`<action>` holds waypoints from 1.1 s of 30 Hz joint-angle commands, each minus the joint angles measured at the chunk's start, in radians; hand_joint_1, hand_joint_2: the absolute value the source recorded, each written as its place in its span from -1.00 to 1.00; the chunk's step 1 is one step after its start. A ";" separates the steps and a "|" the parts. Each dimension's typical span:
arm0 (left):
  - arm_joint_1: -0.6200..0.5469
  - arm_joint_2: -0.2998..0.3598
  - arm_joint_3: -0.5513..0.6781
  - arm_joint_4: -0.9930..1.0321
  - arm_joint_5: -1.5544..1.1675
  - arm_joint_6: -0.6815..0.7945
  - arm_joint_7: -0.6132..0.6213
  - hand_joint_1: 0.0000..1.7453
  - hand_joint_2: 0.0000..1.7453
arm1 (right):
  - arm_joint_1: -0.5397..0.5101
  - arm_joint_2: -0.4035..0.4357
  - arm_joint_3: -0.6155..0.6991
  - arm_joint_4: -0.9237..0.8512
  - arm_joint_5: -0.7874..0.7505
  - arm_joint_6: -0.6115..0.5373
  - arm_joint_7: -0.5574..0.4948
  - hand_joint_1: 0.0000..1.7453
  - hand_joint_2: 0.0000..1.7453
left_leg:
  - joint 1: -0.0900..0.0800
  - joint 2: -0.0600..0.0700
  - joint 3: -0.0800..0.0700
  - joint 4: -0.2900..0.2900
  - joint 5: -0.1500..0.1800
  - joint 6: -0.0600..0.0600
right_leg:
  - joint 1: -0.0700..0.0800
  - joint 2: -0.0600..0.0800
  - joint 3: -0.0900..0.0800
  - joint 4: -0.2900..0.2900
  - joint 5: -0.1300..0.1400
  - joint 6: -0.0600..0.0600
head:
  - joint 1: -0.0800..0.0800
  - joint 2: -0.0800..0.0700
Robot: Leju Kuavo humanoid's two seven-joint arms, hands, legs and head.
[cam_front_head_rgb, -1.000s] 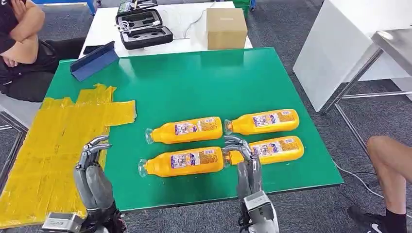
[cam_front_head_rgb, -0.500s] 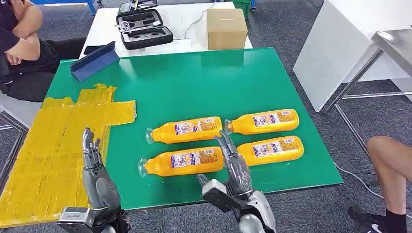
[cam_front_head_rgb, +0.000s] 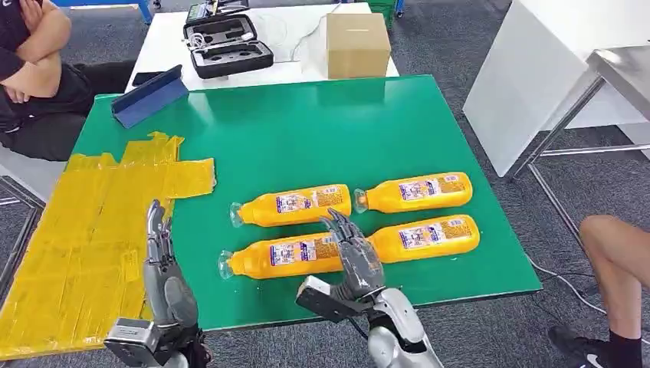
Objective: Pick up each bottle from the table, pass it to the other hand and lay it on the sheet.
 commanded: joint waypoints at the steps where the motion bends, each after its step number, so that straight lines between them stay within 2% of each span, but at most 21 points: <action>1: -0.054 -0.016 0.040 0.098 -0.011 -0.046 -0.045 -1.00 -1.00 | -0.225 -0.003 0.124 0.296 0.011 0.065 0.032 -1.00 1.00 | 0.001 0.004 0.005 0.000 -0.001 -0.001 | 0.001 0.004 0.003 -0.001 0.001 -0.001 | 0.000 0.000; 6: -0.060 -0.022 0.052 0.110 -0.004 -0.062 -0.045 -1.00 -1.00 | -0.267 -0.010 0.183 0.371 0.003 0.128 0.055 -1.00 1.00 | 0.001 0.003 0.006 -0.001 0.000 -0.001 | 0.001 0.003 0.005 -0.001 0.001 -0.001 | 0.000 0.000; 17: -0.070 -0.028 0.070 0.122 0.006 -0.075 -0.045 -1.00 -1.00 | -0.336 -0.002 0.246 0.500 0.001 0.181 0.083 -1.00 1.00 | 0.000 0.002 0.004 0.000 0.001 -0.001 | 0.000 0.001 0.003 -0.001 0.001 -0.001 | 0.000 0.000; 20: -0.075 -0.036 0.086 0.136 0.004 -0.077 -0.045 -1.00 -1.00 | -0.389 -0.005 0.315 0.617 0.032 0.277 0.146 -1.00 1.00 | 0.000 0.001 0.004 -0.001 0.001 -0.001 | 0.000 0.000 0.003 -0.001 0.001 -0.001 | 0.000 0.000; 23: -0.079 -0.043 0.102 0.146 0.002 -0.076 -0.045 -1.00 -1.00 | -0.419 0.000 0.372 0.695 0.036 0.330 0.155 -1.00 1.00 | 0.001 0.001 0.006 -0.001 0.001 -0.001 | 0.001 0.001 0.005 -0.002 0.001 -0.001 | 0.000 0.000; 24: -0.078 -0.042 0.105 0.145 0.004 -0.077 -0.045 -1.00 -1.00 | -0.425 -0.003 0.389 0.705 0.035 0.344 0.150 1.00 1.00 | 0.000 0.002 0.006 -0.002 0.001 -0.001 | 0.001 0.001 0.005 -0.002 0.002 -0.002 | 0.000 0.000; 28: -0.071 -0.045 0.116 0.132 0.010 -0.070 -0.045 -1.00 -1.00 | -0.416 -0.028 0.412 0.656 -0.011 0.342 0.140 1.00 1.00 | 0.001 0.001 0.012 -0.001 0.001 -0.001 | 0.001 -0.002 0.007 -0.002 0.002 -0.003 | 0.000 0.000; 29: -0.071 -0.051 0.126 0.139 0.008 -0.054 -0.045 -1.00 -1.00 | -0.409 -0.039 0.422 0.626 -0.038 0.343 0.142 1.00 1.00 | 0.001 0.001 0.014 -0.001 0.000 -0.002 | 0.001 -0.002 0.002 -0.001 0.000 -0.004 | -0.001 0.000; 33: -0.088 -0.085 0.186 0.190 0.028 0.025 -0.045 -1.00 -1.00 | -0.380 -0.087 0.454 0.554 -0.102 0.341 0.185 1.00 1.00 | 0.001 -0.001 0.017 -0.002 -0.004 -0.002 | 0.001 -0.004 0.005 -0.004 -0.003 -0.002 | 0.000 0.000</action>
